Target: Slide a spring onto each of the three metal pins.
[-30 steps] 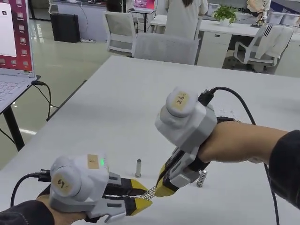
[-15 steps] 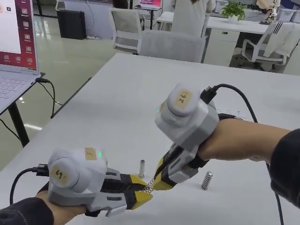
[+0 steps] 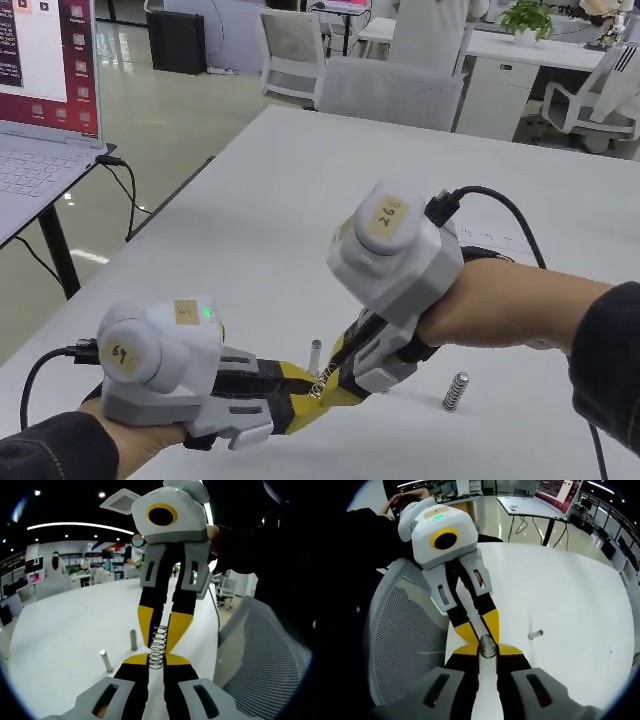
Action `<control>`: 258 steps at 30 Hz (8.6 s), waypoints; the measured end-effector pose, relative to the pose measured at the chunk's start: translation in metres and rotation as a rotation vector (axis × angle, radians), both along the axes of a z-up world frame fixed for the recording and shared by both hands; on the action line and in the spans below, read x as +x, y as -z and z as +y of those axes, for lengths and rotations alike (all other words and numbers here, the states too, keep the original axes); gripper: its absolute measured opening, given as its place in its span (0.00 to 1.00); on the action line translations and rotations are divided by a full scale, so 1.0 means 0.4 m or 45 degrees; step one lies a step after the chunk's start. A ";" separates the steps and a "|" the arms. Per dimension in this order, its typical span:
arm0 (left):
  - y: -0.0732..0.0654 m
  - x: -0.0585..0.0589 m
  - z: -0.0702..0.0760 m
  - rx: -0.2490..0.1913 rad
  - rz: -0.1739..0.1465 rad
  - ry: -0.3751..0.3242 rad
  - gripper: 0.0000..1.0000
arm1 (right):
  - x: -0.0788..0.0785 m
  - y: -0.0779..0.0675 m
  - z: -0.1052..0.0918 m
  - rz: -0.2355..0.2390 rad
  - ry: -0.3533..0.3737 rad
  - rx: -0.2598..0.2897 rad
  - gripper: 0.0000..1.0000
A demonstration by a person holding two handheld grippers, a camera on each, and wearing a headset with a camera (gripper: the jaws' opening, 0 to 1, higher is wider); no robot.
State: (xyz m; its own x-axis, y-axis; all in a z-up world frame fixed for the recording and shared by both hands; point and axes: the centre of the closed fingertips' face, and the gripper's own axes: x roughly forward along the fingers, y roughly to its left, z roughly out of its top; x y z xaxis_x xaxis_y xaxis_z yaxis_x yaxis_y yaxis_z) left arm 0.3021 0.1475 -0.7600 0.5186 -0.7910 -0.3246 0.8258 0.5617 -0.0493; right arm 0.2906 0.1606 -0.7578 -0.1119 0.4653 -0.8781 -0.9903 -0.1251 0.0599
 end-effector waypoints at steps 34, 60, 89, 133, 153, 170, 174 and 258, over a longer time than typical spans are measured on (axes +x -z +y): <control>-0.006 0.048 0.066 -0.010 -0.001 -0.205 0.45 | 0.142 -0.008 0.002 -0.192 0.067 -0.091 0.08; 0.024 0.045 0.065 0.149 -0.033 -0.177 0.52 | 0.230 0.077 0.046 -0.199 0.075 -0.190 0.08; 0.031 0.042 0.066 0.144 -0.013 -0.170 0.48 | 0.223 0.203 0.037 -0.161 0.020 -0.371 0.08; 0.050 0.029 0.051 0.146 0.039 -0.142 0.51 | 0.206 0.098 -0.013 -0.221 0.225 -0.062 0.20; 0.046 0.022 0.037 0.125 0.047 -0.123 0.54 | 0.118 0.037 -0.082 -0.134 0.389 0.185 0.20; 0.041 0.014 0.028 0.112 0.050 -0.105 0.58 | 0.032 0.039 -0.194 -0.076 0.502 0.333 0.23; 0.042 0.013 0.027 0.106 0.055 -0.103 0.58 | 0.036 0.051 -0.241 -0.074 0.581 0.349 0.24; 0.075 0.018 0.041 0.083 0.169 -0.163 0.72 | 0.095 0.127 -0.390 -0.209 0.850 0.651 0.77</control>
